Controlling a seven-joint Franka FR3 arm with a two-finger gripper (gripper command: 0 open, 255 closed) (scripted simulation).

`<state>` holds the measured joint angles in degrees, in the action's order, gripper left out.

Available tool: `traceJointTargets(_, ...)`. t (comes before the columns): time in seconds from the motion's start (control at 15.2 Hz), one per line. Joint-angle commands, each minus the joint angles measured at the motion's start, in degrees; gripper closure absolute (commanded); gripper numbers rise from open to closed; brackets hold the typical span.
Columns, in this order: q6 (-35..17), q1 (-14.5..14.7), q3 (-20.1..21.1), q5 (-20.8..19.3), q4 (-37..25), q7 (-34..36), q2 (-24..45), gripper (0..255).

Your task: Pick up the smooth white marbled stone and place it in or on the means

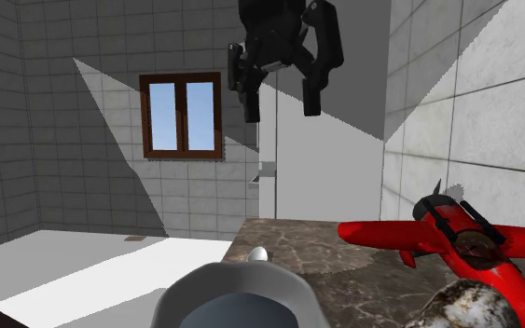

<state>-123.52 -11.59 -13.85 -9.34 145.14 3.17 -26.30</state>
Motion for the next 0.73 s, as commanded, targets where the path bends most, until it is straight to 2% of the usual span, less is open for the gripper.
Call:
traceJointTargets(0.0, -3.34, -1.02, -1.95, -0.3, -0.46, -0.9, 3.47, 0)
traceJointTargets(0.33, -10.56, -2.75, -6.21, 0.64, -2.53, -3.07, 12.28, 0)
traceJointTargets(0.66, -16.9, -4.1, -10.12, 4.43, -5.95, -6.73, 21.89, 0)
